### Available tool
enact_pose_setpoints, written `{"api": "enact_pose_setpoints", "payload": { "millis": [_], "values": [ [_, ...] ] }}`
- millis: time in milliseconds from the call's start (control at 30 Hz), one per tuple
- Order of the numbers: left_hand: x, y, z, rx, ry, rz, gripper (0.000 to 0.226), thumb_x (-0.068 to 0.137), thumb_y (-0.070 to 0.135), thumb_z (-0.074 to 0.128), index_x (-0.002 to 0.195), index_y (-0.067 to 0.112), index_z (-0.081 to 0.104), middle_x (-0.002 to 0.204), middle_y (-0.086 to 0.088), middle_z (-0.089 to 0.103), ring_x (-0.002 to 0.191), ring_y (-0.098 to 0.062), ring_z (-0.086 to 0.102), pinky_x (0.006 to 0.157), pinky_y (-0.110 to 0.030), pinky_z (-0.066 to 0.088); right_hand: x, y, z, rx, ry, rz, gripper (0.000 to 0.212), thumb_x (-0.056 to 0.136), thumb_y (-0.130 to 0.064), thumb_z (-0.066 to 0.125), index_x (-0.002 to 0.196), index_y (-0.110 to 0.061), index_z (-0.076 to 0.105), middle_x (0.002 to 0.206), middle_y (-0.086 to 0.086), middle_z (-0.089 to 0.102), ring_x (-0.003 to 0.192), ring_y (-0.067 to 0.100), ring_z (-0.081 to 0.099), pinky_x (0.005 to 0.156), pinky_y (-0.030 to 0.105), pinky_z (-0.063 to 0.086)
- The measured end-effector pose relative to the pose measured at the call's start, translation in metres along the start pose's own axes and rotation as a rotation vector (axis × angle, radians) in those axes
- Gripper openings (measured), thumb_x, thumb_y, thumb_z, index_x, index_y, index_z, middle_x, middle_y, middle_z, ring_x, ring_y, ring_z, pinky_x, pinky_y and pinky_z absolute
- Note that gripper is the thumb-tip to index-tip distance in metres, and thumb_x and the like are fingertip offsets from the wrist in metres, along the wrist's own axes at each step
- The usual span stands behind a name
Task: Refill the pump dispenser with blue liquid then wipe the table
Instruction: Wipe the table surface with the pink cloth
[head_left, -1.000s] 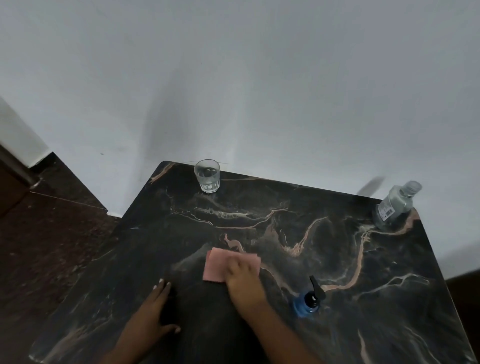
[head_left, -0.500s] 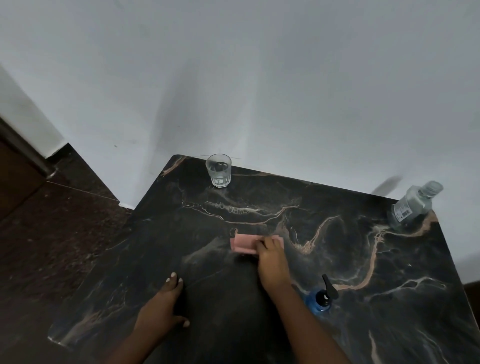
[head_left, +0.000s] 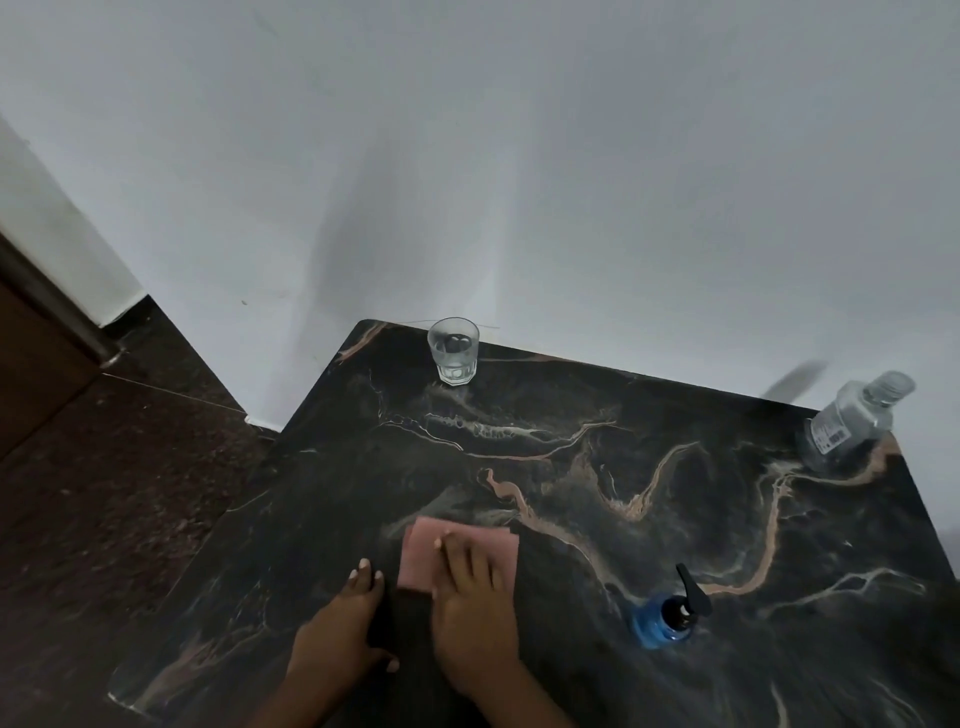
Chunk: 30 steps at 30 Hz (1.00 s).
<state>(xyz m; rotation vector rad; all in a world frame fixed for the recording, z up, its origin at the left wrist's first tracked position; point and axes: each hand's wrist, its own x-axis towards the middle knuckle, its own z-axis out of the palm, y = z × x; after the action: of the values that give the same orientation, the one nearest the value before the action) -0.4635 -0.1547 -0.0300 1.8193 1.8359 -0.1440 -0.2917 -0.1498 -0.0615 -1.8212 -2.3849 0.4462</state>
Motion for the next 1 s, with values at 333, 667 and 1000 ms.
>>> {"api": "enact_pose_setpoints", "payload": {
  "millis": [333, 667, 1000],
  "values": [
    [-0.002, 0.001, 0.0, 0.03, 0.025, 0.018, 0.106, 0.076, 0.042, 0.076, 0.156, 0.024, 0.009, 0.164, 0.005, -0.006, 0.152, -0.012, 0.007, 0.114, -0.033, 0.035, 0.101, 0.111, -0.068, 0.01, -0.082, 0.409, 0.073, 0.089, -0.041, 0.058, 0.15, -0.014, 0.028, 0.153, 0.004, 0.023, 0.136, 0.031, 0.024, 0.113, 0.043, 0.025],
    [-0.003, 0.001, -0.001, 0.064, 0.005, 0.04, 0.105, 0.076, 0.044, 0.076, 0.155, 0.021, 0.011, 0.165, -0.001, -0.003, 0.151, -0.015, 0.012, 0.115, -0.034, 0.034, -0.014, 0.017, -0.023, 0.054, -0.102, 0.196, 0.062, 0.09, -0.016, 0.051, 0.149, -0.016, 0.034, 0.154, 0.009, 0.029, 0.135, 0.035, 0.032, 0.109, 0.048, 0.032],
    [-0.003, 0.002, -0.002, 0.062, -0.003, 0.046, 0.104, 0.076, 0.047, 0.075, 0.155, 0.021, 0.013, 0.165, -0.001, -0.002, 0.151, -0.016, 0.012, 0.114, -0.032, 0.034, -0.103, -0.009, 0.003, 0.008, -0.032, 0.192, 0.05, 0.067, -0.026, 0.06, 0.114, -0.02, 0.074, 0.118, 0.001, 0.071, 0.095, 0.025, 0.072, 0.078, 0.034, 0.059]
  ]
}}
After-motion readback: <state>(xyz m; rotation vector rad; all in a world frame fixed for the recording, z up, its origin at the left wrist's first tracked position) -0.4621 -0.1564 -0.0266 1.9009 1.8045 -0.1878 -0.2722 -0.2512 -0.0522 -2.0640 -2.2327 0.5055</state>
